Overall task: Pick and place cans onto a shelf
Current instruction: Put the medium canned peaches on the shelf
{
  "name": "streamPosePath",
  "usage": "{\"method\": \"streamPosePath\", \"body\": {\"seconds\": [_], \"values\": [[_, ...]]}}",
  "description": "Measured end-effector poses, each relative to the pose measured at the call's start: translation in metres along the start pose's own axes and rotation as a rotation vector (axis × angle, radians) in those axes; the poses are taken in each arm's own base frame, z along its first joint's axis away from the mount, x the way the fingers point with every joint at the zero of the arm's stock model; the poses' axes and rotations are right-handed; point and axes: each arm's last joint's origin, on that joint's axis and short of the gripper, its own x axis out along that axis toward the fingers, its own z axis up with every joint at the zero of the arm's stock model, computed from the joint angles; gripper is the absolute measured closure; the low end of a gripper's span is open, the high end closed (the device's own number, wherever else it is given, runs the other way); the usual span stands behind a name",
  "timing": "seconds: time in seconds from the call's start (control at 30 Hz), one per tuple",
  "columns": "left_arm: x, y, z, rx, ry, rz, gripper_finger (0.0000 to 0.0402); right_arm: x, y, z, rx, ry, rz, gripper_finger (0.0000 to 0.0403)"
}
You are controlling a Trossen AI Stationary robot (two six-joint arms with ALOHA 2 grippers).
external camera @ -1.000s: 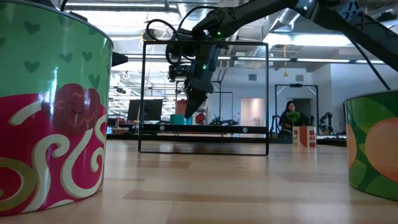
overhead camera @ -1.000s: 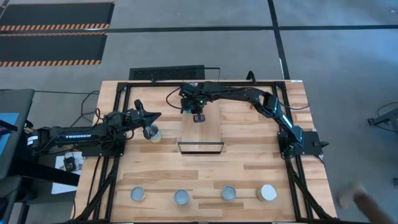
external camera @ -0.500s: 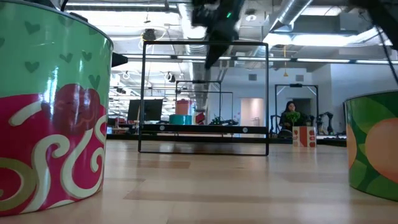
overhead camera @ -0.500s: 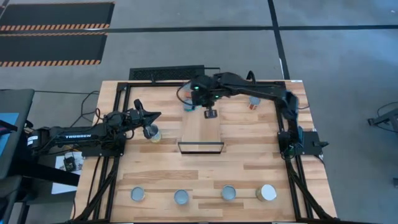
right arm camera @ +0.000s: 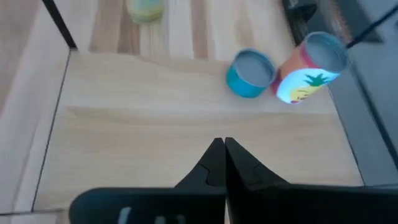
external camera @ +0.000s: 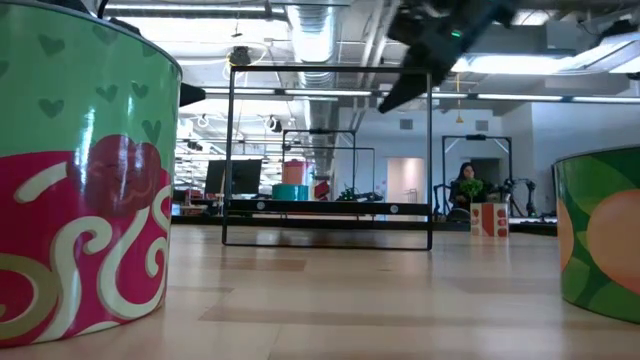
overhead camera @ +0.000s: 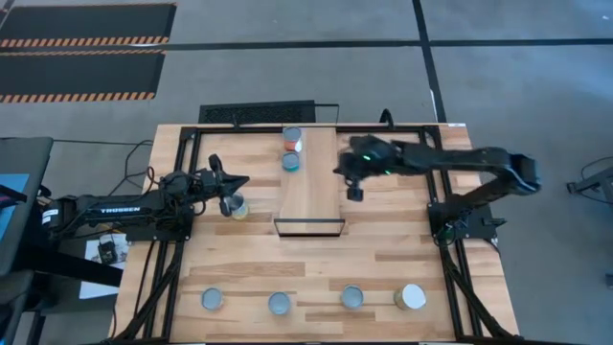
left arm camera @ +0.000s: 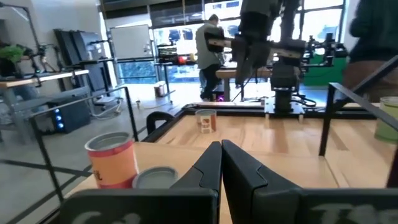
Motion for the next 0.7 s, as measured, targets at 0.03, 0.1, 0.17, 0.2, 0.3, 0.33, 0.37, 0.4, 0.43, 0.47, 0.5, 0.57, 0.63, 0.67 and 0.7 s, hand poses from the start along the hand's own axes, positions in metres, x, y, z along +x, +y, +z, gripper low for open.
{"method": "streamPosePath", "body": {"seconds": [0.03,0.1,0.17,0.2,0.3,0.33,0.37,0.4,0.43,0.47,0.5,0.57,0.63,0.67,0.7], "values": [[0.000,0.000,0.000,0.000,-0.001,-0.007,0.0400,-0.004,0.004,-0.008,0.018,-0.034,-0.002,0.0397],[0.000,0.000,0.000,0.000,-0.001,-0.011,0.0400,-0.011,0.012,-0.026,0.049,-0.101,-0.005,0.0399],[0.000,0.000,0.000,0.000,0.000,-0.010,0.0400,-0.017,0.019,-0.042,0.079,-0.159,-0.001,0.0399],[0.000,0.000,0.000,0.000,0.003,-0.011,0.0400,-0.019,0.022,-0.051,0.093,-0.182,0.004,0.0398],[0.000,0.000,-0.001,-0.001,0.011,-0.011,0.0400,-0.023,0.032,-0.073,0.128,-0.263,0.017,0.0395],[0.000,0.000,-0.002,-0.001,0.017,-0.011,0.0400,-0.023,0.036,-0.078,0.133,-0.292,0.020,0.0395],[0.000,0.000,-0.002,-0.001,0.022,-0.011,0.0400,-0.023,0.039,-0.084,0.138,-0.314,0.028,0.0395],[0.000,0.000,-0.002,-0.001,0.026,-0.011,0.0400,-0.023,0.043,-0.090,0.143,-0.329,0.039,0.0396],[0.000,0.000,-0.003,-0.001,0.027,-0.011,0.0400,-0.024,0.046,-0.093,0.150,-0.339,0.051,0.0398],[0.000,0.000,-0.003,-0.001,0.027,-0.011,0.0400,-0.024,0.049,-0.096,0.158,-0.346,0.062,0.0399],[0.000,0.000,-0.003,-0.001,0.027,-0.010,0.0400,-0.024,0.054,-0.099,0.168,-0.342,0.067,0.0399],[0.000,0.000,-0.003,-0.001,0.027,-0.010,0.0400,-0.026,0.063,-0.100,0.177,-0.328,0.057,0.0399],[0.000,0.000,-0.003,0.000,0.026,-0.010,0.0400,-0.029,0.076,-0.100,0.157,-0.318,0.056,0.0398],[0.000,0.000,-0.003,0.001,0.027,-0.011,0.0400,-0.030,0.082,-0.100,0.148,-0.319,0.056,0.0398],[0.000,0.000,-0.003,0.001,0.028,-0.011,0.0400,-0.033,0.089,-0.100,0.146,-0.323,0.060,0.0398]]}}
